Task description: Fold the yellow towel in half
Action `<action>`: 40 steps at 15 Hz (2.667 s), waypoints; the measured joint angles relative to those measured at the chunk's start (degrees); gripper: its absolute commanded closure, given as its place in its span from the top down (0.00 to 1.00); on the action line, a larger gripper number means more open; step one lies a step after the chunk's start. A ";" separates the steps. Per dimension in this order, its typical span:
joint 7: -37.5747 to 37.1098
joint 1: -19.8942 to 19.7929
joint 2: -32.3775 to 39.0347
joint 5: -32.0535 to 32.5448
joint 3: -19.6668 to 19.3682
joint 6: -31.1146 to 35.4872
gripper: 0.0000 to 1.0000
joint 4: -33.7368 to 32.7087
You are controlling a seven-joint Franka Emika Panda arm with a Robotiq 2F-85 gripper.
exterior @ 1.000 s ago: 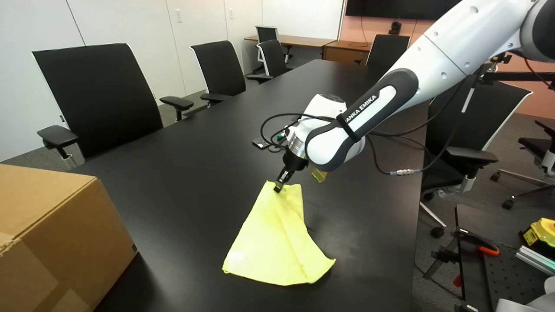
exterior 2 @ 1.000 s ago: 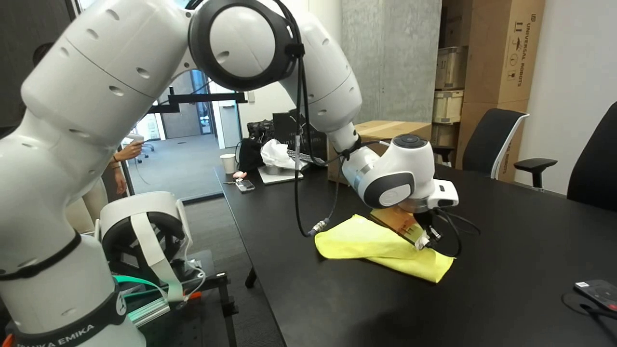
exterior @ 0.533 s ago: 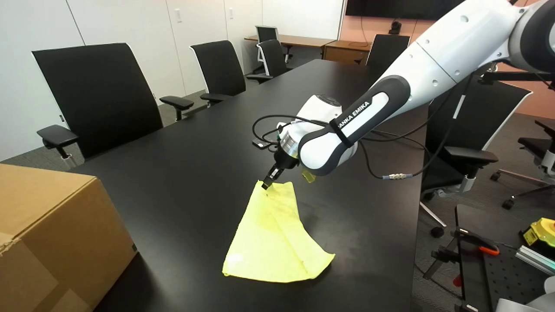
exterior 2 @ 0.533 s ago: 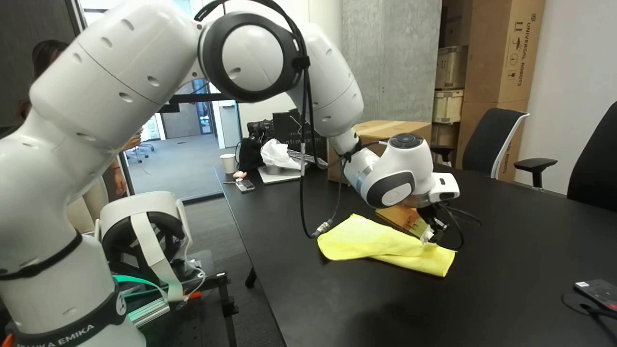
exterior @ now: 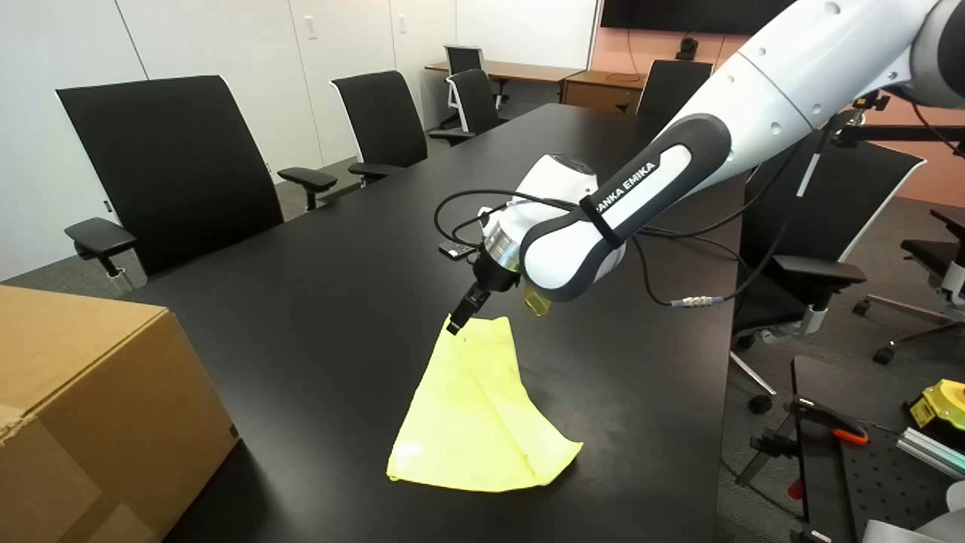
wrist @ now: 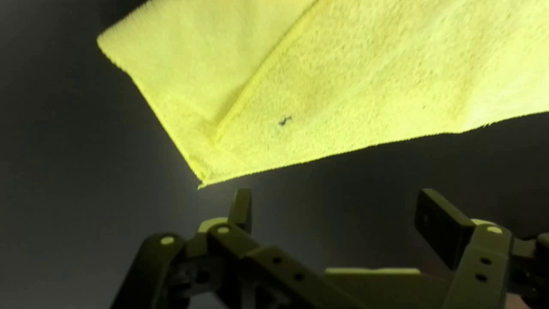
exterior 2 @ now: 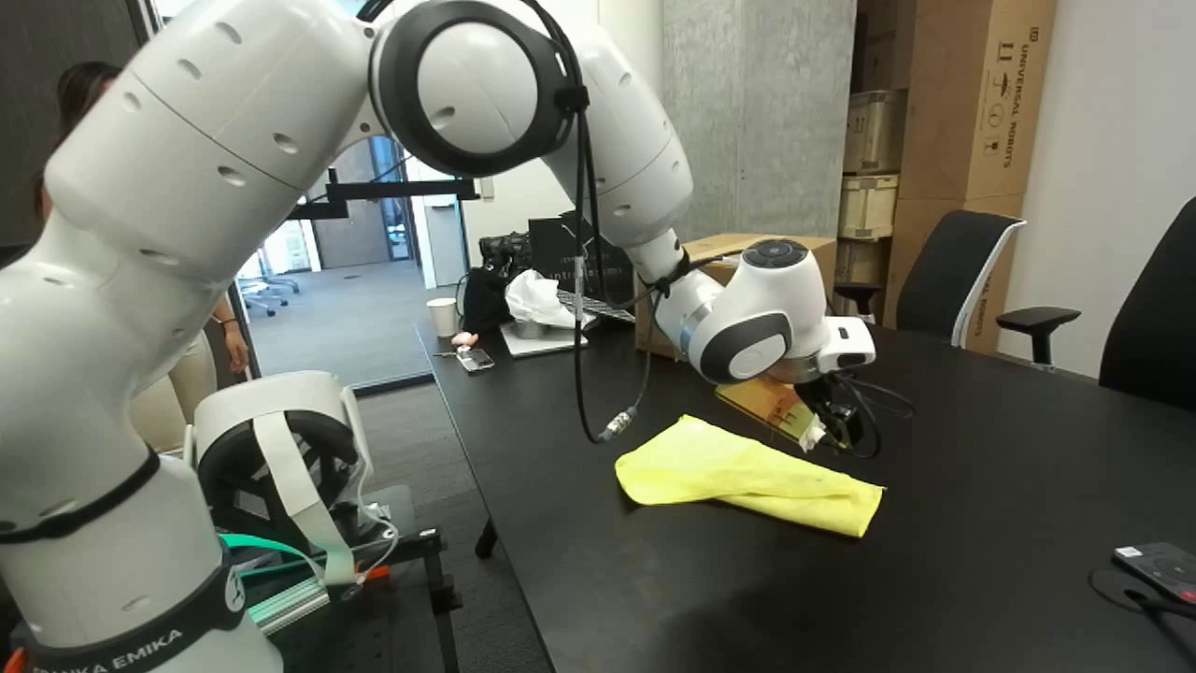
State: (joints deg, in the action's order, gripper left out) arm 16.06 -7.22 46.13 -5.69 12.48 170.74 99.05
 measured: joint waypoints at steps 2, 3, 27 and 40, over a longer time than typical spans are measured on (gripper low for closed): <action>-0.64 0.48 -2.65 0.07 -0.58 -1.46 1.00 4.83; -0.77 0.62 -4.12 0.07 -0.63 -2.48 1.00 7.73; -7.44 21.01 -22.91 22.35 -7.21 -4.77 1.00 38.39; -15.18 36.83 -17.24 34.55 -24.18 3.65 0.66 37.68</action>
State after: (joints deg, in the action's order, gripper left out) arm 0.88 29.61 28.89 28.85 -11.69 174.39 136.73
